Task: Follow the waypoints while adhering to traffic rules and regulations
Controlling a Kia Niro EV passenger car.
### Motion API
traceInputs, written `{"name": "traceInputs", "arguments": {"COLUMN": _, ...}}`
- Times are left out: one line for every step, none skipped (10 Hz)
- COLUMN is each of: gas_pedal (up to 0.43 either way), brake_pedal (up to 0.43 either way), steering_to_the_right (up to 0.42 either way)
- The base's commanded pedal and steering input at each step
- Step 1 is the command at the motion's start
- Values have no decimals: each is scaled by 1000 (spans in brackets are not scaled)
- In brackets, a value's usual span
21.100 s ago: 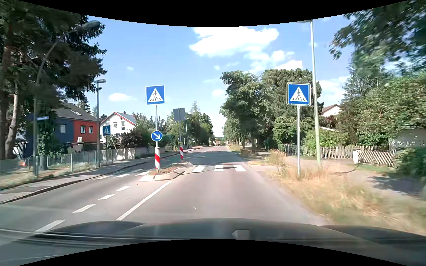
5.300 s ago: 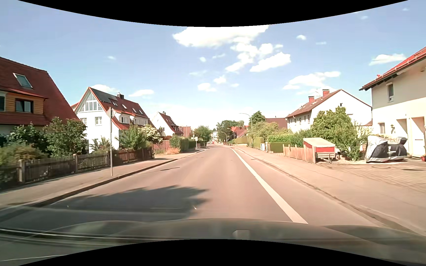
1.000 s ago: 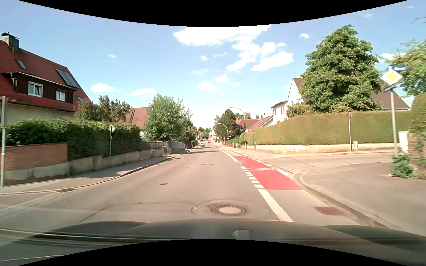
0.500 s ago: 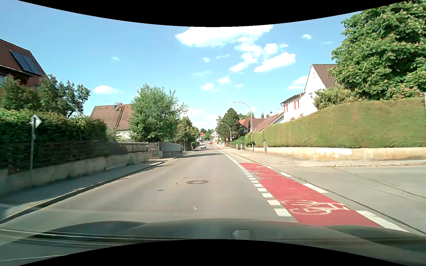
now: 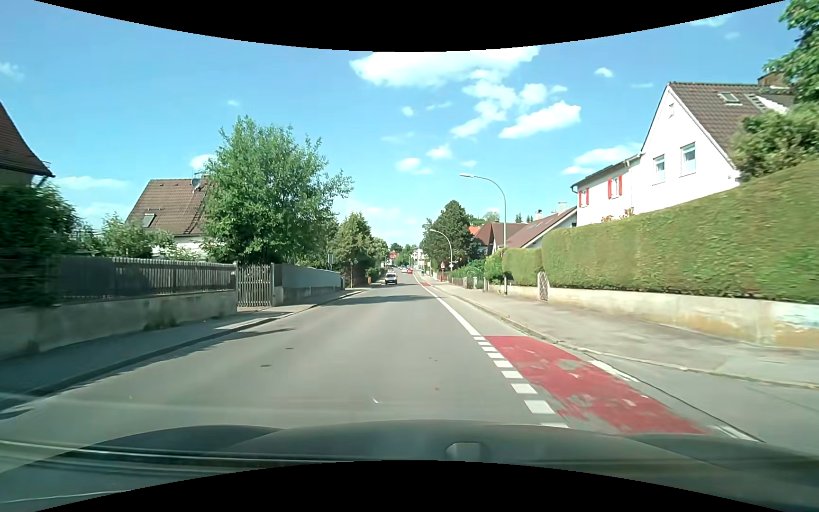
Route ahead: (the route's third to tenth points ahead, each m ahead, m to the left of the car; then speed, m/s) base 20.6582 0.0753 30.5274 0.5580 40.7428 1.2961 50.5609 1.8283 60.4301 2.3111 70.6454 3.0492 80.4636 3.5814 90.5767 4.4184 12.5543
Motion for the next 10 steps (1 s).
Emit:
{"name": "traceInputs", "arguments": {"gas_pedal": 20, "brake_pedal": 6, "steering_to_the_right": -10}}
{"name": "traceInputs", "arguments": {"gas_pedal": 20, "brake_pedal": 6, "steering_to_the_right": -10}}
{"name": "traceInputs", "arguments": {"gas_pedal": 20, "brake_pedal": 6, "steering_to_the_right": -8}}
{"name": "traceInputs", "arguments": {"gas_pedal": 20, "brake_pedal": 6, "steering_to_the_right": -7}}
{"name": "traceInputs", "arguments": {"gas_pedal": 20, "brake_pedal": 6, "steering_to_the_right": -7}}
{"name": "traceInputs", "arguments": {"gas_pedal": 20, "brake_pedal": 6, "steering_to_the_right": -7}}
{"name": "traceInputs", "arguments": {"gas_pedal": 20, "brake_pedal": 6, "steering_to_the_right": -7}}
{"name": "traceInputs", "arguments": {"gas_pedal": 20, "brake_pedal": 6, "steering_to_the_right": -7}}
{"name": "traceInputs", "arguments": {"gas_pedal": 20, "brake_pedal": 6, "steering_to_the_right": -7}}
{"name": "traceInputs", "arguments": {"gas_pedal": 20, "brake_pedal": 6, "steering_to_the_right": -6}}
